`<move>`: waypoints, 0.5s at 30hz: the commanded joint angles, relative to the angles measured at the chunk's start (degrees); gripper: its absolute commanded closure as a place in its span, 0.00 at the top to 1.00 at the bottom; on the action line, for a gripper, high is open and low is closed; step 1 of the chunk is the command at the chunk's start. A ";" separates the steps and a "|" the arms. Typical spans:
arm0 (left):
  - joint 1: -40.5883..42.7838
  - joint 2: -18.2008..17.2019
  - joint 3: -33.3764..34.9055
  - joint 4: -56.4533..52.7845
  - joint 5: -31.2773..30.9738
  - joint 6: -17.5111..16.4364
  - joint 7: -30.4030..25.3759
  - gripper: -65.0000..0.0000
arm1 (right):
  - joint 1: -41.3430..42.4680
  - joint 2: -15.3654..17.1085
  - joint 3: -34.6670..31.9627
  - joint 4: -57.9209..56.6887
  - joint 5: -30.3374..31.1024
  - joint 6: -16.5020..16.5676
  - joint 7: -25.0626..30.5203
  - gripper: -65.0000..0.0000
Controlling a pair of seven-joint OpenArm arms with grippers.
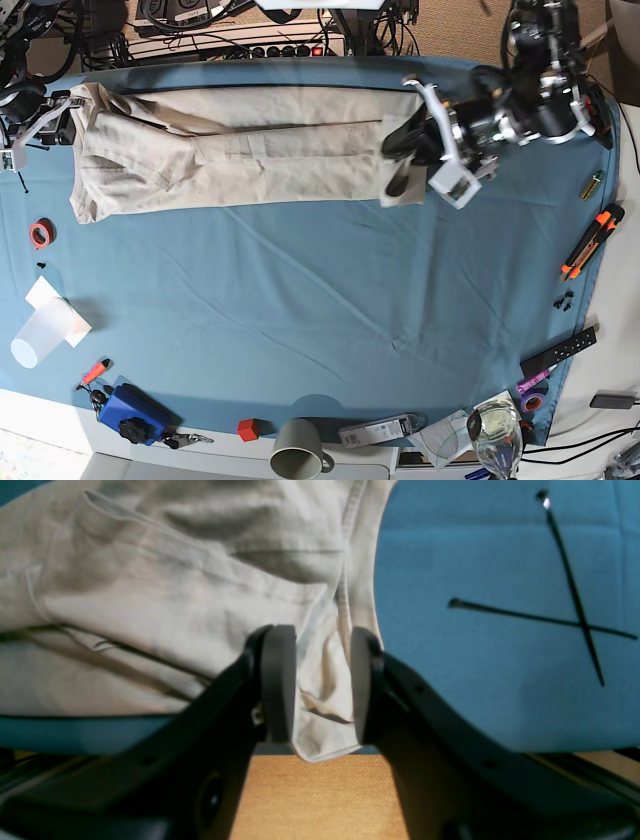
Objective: Fold the T-shirt properly
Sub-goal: 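Carry the left gripper's strip end toward the right gripper, folding it over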
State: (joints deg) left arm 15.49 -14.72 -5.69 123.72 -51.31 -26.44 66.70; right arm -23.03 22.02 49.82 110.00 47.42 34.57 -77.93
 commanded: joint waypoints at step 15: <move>-10.23 8.35 24.24 -4.87 14.56 1.18 -9.77 0.00 | 0.17 1.29 0.55 0.90 -2.45 0.13 2.08 0.29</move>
State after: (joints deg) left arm 5.98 -6.76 18.65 117.91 -35.66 -25.17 58.83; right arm -23.00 22.02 49.82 110.00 44.82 34.57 -77.12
